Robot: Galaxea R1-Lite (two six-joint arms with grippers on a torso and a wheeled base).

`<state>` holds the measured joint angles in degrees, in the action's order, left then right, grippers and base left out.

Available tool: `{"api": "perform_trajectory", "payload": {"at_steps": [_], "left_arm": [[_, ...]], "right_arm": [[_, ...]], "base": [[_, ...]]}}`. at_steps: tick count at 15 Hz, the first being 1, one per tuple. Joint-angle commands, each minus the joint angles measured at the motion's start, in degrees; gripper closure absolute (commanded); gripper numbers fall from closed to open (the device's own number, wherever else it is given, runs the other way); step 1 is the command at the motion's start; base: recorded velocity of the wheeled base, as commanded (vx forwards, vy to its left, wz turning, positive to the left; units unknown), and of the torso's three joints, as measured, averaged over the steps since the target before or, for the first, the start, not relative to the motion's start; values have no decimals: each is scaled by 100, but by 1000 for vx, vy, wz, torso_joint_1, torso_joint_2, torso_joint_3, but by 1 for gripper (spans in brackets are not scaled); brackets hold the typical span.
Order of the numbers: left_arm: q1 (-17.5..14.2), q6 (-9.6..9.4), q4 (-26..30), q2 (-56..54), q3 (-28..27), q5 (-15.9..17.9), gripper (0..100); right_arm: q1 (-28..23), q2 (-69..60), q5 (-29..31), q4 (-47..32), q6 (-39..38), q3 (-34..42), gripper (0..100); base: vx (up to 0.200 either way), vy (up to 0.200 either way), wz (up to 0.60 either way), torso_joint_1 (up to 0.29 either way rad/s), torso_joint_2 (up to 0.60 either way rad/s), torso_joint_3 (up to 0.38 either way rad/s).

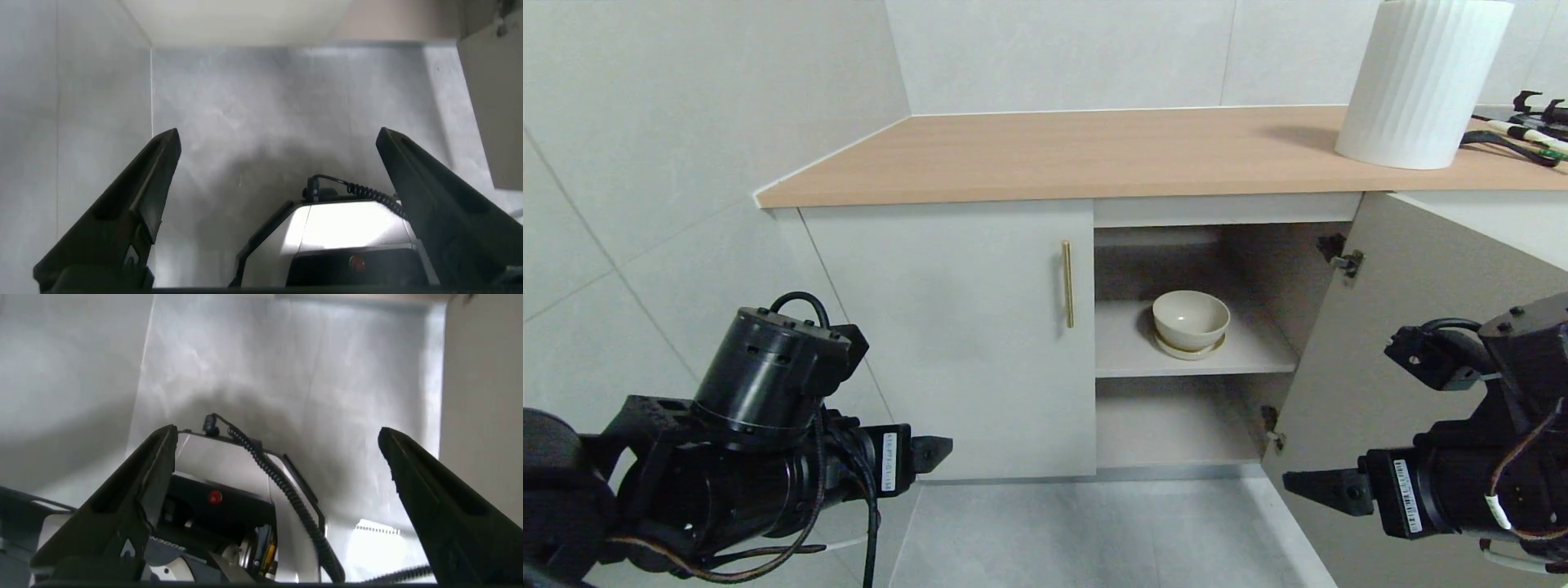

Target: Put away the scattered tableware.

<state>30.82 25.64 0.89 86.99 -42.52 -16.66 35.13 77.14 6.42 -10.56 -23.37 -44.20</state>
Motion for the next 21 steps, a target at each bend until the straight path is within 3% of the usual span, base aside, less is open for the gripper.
{"api": "perform_trajectory", "payload": {"at_steps": [1, 6, 17, 21], "left_arm": [[3, 3, -1, 11, -2, -3, 0], [21, 3, -1, 11, 7, -12, 0], [38, -15, -1, 2, 7, -21, 0], [38, -24, -1, 11, 25, -135, 0]], "right_arm": [[2, 82, -1, 1, -1, -1, 0], [2, 126, -1, 1, -1, -1, 0], [2, 82, 8, -34, 8, -1, 0], [2, 38, 34, -465, 25, -71, 0]], "base": [[-200, 0, 0, 7, 2, 7], [-200, 0, 0, 4, 0, 0], [0, 0, 0, 0, 0, 0], [0, -200, 0, 1, 4, 2]]}}
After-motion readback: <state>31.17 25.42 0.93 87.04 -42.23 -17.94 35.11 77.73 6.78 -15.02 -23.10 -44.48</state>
